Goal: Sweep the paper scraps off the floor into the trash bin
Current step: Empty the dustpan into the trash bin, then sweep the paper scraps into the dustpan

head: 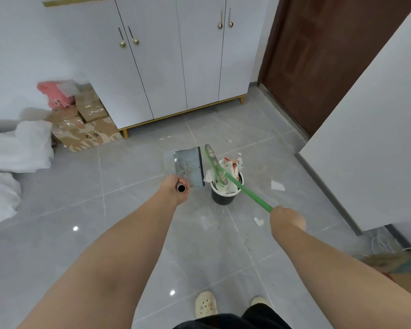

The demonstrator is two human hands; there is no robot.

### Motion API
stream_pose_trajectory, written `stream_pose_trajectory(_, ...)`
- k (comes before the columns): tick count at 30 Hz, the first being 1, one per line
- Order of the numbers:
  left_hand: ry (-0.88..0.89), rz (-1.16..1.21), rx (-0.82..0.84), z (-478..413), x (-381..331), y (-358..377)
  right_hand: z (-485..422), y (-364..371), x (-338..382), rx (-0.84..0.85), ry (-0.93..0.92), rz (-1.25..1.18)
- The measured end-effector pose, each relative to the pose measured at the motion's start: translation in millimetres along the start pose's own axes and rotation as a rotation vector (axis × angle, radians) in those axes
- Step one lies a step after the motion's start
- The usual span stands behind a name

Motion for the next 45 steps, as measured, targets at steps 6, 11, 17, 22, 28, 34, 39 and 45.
stream_pose_trajectory(6,0.081,0.047,0.012,5,-10,18,15,-13,-14,-0.054,0.033,-0.069)
stream_pose_trajectory(11,0.067,0.077,0.086,6,-24,42,-1,-34,-12,-0.035,0.022,-0.286)
stream_pose_trajectory(17,0.028,0.076,0.084,-35,-31,84,-59,-54,-13,0.053,0.02,-0.519)
stream_pose_trajectory(22,-0.001,0.035,0.08,-86,-27,138,-152,-70,-12,0.08,0.007,-0.636)
stream_pose_trajectory(28,-0.02,0.017,0.003,-181,-16,199,-285,-114,-5,0.117,-0.042,-0.615)
stream_pose_trajectory(34,-0.034,0.099,-0.09,-272,-25,226,-408,-149,22,0.157,-0.098,-0.517)
stream_pose_trajectory(39,-0.043,0.154,-0.091,-328,-36,231,-479,-157,71,0.154,-0.16,-0.488)
stream_pose_trajectory(45,0.014,0.107,-0.159,-369,-54,229,-530,-162,123,0.262,-0.221,-0.325)
Point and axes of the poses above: each hand's wrist, its own z-axis away from the middle knuckle, its own y-axis out of the palm, x = y × z, the point moved 5 cm from there along -z, towards the middle knuckle, and after that the axes turned 14 degrees about z, right-handed, at the moved point
